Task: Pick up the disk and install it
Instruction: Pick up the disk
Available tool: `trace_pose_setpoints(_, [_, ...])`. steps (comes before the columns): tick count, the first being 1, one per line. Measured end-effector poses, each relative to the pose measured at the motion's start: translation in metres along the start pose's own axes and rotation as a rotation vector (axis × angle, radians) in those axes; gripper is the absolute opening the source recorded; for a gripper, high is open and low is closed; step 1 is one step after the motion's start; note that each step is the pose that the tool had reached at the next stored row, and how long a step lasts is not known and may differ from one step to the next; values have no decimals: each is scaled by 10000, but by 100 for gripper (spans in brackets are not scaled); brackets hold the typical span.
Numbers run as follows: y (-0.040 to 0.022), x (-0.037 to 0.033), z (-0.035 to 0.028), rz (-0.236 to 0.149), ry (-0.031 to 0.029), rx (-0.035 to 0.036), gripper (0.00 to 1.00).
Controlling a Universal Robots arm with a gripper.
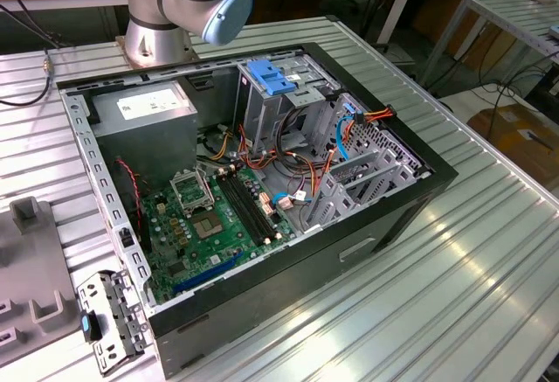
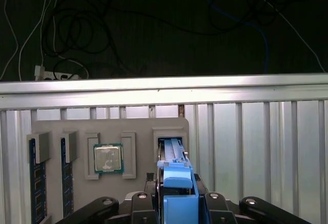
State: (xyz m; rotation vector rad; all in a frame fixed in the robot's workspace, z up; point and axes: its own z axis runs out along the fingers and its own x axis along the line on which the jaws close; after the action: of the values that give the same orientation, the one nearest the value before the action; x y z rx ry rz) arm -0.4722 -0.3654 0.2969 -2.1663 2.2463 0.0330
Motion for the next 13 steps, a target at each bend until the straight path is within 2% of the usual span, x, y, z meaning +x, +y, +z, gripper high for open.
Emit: trace_pose_setpoints(13, [0,-2,-62,0,0,0,37])
